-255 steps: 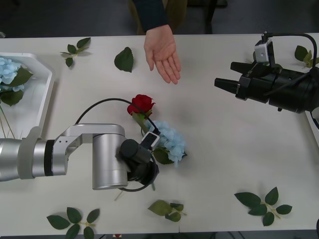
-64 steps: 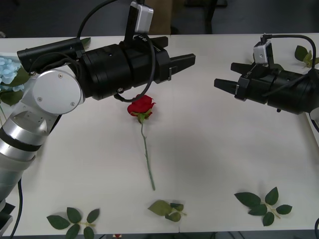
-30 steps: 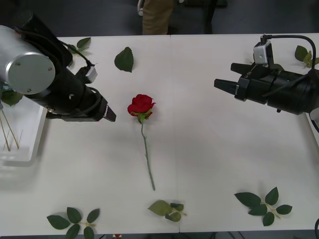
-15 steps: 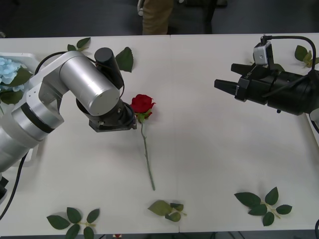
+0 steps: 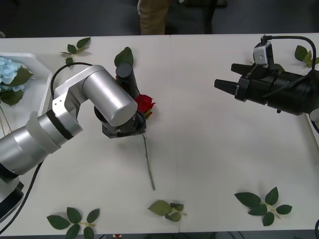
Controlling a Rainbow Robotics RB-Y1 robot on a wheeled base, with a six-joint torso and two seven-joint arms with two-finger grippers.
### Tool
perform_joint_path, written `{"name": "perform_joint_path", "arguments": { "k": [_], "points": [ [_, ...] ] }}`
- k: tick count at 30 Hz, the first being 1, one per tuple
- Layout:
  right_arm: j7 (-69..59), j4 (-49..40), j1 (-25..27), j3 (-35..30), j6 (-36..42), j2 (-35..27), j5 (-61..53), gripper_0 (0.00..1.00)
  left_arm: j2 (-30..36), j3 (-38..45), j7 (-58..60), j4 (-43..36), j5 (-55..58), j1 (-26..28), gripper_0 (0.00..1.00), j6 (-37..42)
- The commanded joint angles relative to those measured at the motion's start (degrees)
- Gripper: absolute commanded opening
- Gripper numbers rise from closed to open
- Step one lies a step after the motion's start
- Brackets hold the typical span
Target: Place the red flowers into the right box and the blue flowers into the left box. If a person shows an open palm, hand one flower to the person first, then continue sorting.
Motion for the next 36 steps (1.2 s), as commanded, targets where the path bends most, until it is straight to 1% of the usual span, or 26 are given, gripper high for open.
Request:
{"name": "perform_joint_path", "arguments": {
  "k": [1,9,16,20,25,30,36],
  "points": [
    [1.57,-0.71,0.74,0.43,-0.52,1.24,0.32,0.97,-2.06,-2.58,0.05,0.36,-1.26,-3.14,1.0,-0.8],
    [1.57,-0.71,0.74,0.43,-0.52,1.24,0.32,0.97,-4.09,-6.36,1.63,0.62,-5.3,-3.14,1.0,-0.8],
    [1.57,-0.71,0.74,0.43,-0.52,1.24,0.32,0.97,-5.32,-8.47,3.74,0.71,-6.27,-3.14,1.0,-0.8],
    [1.57,-0.71,0.74,0.43,-0.52,1.24,0.32,0.97,-5.49,-8.56,4.53,0.62,-6.27,-3.23,1.0,-0.71],
    [1.57,-0.71,0.91,0.43,-0.61,1.24,0.32,0.97,-5.58,-7.94,4.97,0.71,-6.1,-4.55,1.0,0.08],
    [1.57,-0.71,0.91,0.43,-0.7,1.24,0.93,0.97,-6.72,-7.94,5.41,0.71,-6.27,-4.11,1.0,-0.1],
    [1.57,-0.71,0.91,0.43,-0.7,1.24,0.93,0.97,-6.9,-10.14,5.58,0.71,-6.54,-4.11,1.0,-0.1]
  ]
}}
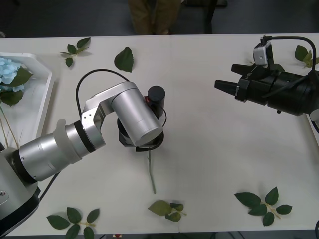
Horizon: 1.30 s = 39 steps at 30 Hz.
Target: Place the red flowers into the right box and the blue flowers into the left box. If a person shows an open palm, hand one flower to the person first, then continue sorting.
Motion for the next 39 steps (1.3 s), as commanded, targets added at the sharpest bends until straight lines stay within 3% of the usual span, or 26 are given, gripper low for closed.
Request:
{"name": "perform_joint_path", "arguments": {
  "k": [1,19,25,27,28,29,30,31,39],
  "points": [
    [1.57,-0.71,0.83,0.43,-0.59,1.24,0.57,0.97,-1.48,-2.96,2.84,-0.36,-0.94,-2.53,1.0,0.1],
    [1.57,-0.71,0.92,0.43,-0.59,1.24,0.66,0.97,-1.4,-4.98,3.81,-0.27,-3.58,-0.69,1.0,-0.43],
    [1.57,-0.71,0.92,0.43,-0.68,1.24,0.75,0.97,-1.4,-5.86,3.46,3.07,-4.2,-0.6,1.0,-3.51],
    [1.57,-0.71,0.83,0.51,-0.68,1.24,0.84,0.97,-1.48,-7.18,3.63,4.21,-5.69,-0.6,0.72,-5.18],
    [1.57,-0.71,0.83,0.43,-0.68,1.24,0.84,0.97,-1.48,-8.23,3.81,5.26,-6.66,-0.69,0.33,-6.32],
    [1.57,-0.71,0.83,0.51,-0.59,1.24,0.84,0.97,-1.48,-8.59,3.81,5.88,-6.92,-0.6,0.13,-6.93],
    [1.66,-0.71,0.83,0.51,-0.59,1.24,0.84,0.97,-1.48,-8.76,3.81,6.58,-6.92,-0.6,0.05,-7.37],
    [1.57,-0.71,0.83,0.51,-0.59,1.24,0.84,0.97,-1.48,-8.76,3.81,7.02,-6.83,-0.6,0.0,-7.55],
    [1.57,-0.71,0.83,0.51,-0.68,1.24,1.1,0.97,-1.48,-8.59,3.81,7.02,-6.66,-0.69,0.0,-7.37]
  ]
}}
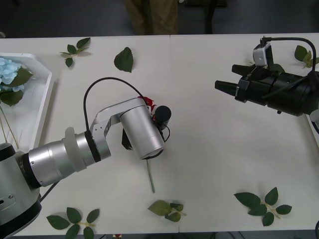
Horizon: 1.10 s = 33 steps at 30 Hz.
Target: Place the red flowers into the right box and the blue flowers into the left box. If a person shows an open palm, hand one flower to the person first, then continue sorting.
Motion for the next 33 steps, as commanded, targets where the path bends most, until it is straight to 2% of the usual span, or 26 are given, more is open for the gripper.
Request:
{"name": "perform_joint_path", "arguments": {
  "k": [1,10,15,17,20,24,27,30,33],
  "points": [
    [1.66,-0.73,0.75,0.5,-0.37,1.24,0.44,0.97,-0.21,-1.87,2.26,1.75,-0.5,-0.45,0.0,-0.13],
    [1.57,-0.73,0.67,0.5,-0.45,1.24,0.44,0.97,1.37,-1.25,1.56,-0.28,-0.33,-0.8,0.0,0.05],
    [1.57,-0.73,0.67,0.5,-0.45,1.24,0.44,0.97,9.02,4.81,-3.54,-11.7,6.71,-0.89,0.0,1.9],
    [1.57,-0.73,0.67,0.5,-0.45,1.24,0.44,0.97,12.88,9.73,-6.88,-18.03,12.42,-0.8,0.0,4.44],
    [1.57,-0.73,0.67,0.42,-0.45,1.24,0.44,0.97,15.69,15.36,-11.01,-23.48,16.99,-0.54,0.0,6.99],
    [1.66,-0.73,0.67,0.5,-0.45,1.24,0.44,0.97,15.78,27.75,-21.21,-29.63,24.37,2.1,0.0,7.26],
    [1.57,-0.73,0.67,0.42,-0.45,1.24,0.44,0.97,14.2,35.31,-30.96,-31.3,29.21,4.29,0.0,4.88],
    [1.39,-0.73,0.75,0.5,-0.45,1.24,0.44,0.97,11.83,42.43,-43.44,-31.48,35.09,7.28,0.0,-0.83],
    [1.39,-0.73,0.67,0.5,-0.45,1.24,0.44,0.97,10.07,45.24,-53.64,-31.48,39.14,9.74,0.0,-7.33]
  ]
}}
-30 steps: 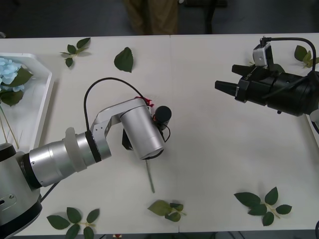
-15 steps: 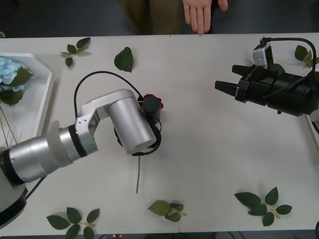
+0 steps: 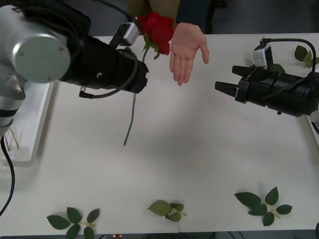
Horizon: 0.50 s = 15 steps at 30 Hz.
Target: Place the red flowers into the right box and the blue flowers into the left box. If a person shows an open palm, hand one flower to the person first, then continue sorting.
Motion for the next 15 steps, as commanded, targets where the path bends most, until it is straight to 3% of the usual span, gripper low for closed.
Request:
{"name": "perform_joint_path", "arguments": {
  "k": [1,9,15],
  "points": [
    [1.3,-0.77,0.44,0.46,-0.42,1.23,0.24,0.97,-3.55,4.75,-16.38,-1.11,6.8,4.9,0.0,-10.6],
    [1.22,-0.77,0.53,0.46,-0.42,1.23,0.24,0.97,-6.37,-1.22,-44.94,4.16,22.62,7.36,0.0,-33.02],
    [1.04,-0.77,0.44,0.37,0.28,1.05,-0.64,0.97,-6.81,-14.85,-52.32,4.95,20.68,7.36,0.0,-58.94]
  ]
}}
